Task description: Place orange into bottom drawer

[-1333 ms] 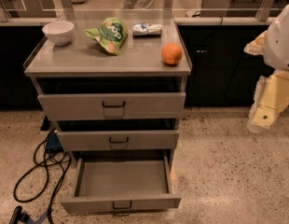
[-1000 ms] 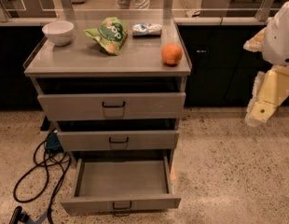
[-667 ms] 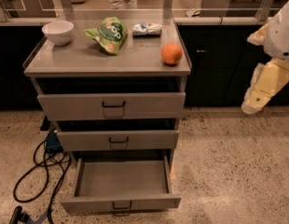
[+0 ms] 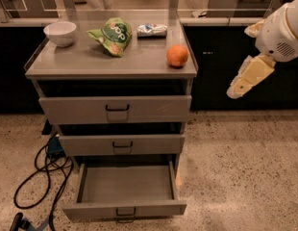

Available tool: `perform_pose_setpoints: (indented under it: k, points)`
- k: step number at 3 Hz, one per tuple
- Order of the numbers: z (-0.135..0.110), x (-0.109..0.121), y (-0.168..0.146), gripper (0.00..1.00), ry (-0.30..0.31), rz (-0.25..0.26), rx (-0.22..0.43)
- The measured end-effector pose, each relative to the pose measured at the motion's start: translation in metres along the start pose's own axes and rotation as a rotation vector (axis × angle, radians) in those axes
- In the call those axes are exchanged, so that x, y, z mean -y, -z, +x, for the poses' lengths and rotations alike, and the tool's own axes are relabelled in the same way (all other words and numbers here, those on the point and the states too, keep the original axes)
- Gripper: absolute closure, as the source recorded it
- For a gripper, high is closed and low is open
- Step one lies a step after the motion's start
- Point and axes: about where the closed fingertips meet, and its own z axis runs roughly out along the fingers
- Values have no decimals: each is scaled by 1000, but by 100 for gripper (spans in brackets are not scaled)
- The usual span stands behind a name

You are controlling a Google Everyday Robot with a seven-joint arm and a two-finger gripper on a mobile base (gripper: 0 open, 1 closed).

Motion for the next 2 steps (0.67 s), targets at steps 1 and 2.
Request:
perform_pose_setpoints:
  k: [1, 2]
  points:
    - [-1, 2, -1, 0, 0, 9, 5]
    - [-4, 5, -5, 0, -27, -29, 95]
